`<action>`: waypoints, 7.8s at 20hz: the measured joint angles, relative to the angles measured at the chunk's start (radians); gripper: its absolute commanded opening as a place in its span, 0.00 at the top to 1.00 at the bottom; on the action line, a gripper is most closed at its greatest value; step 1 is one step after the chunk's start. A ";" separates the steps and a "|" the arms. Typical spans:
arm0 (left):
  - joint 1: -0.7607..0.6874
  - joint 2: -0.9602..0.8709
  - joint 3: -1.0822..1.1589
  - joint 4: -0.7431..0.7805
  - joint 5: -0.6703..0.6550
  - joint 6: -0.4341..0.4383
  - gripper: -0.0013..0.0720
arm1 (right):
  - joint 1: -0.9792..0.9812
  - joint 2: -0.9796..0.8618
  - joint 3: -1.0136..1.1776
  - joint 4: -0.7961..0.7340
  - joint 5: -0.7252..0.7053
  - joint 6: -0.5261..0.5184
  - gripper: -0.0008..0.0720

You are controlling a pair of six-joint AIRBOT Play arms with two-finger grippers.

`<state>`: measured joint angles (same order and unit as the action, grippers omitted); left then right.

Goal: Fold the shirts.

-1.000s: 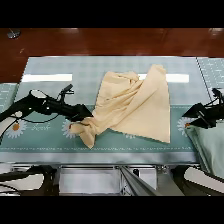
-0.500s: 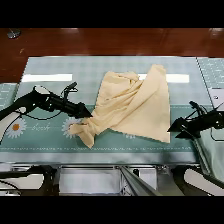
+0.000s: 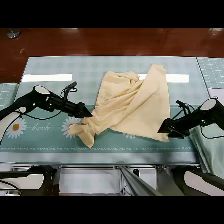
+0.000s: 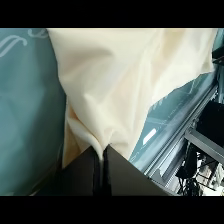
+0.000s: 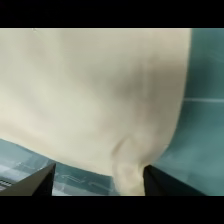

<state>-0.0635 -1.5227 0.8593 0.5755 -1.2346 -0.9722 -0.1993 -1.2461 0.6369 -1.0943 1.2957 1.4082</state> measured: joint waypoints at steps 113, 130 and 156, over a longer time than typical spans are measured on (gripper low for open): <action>0.219 0.266 -0.356 -0.001 0.145 -0.061 0.94 | -0.129 -0.268 0.304 0.205 -0.096 0.007 0.15; 0.219 0.405 0.199 -0.081 0.078 -0.104 0.95 | 0.041 -0.233 1.123 0.208 -0.016 0.019 0.96; 0.205 0.866 1.054 0.537 -0.161 -0.464 0.94 | 0.040 0.523 1.336 -0.049 0.190 0.032 0.96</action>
<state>0.1413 -0.6563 1.9129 1.1130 -1.3956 -1.4364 -0.1593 -0.7227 1.9724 -1.1431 1.4857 1.4406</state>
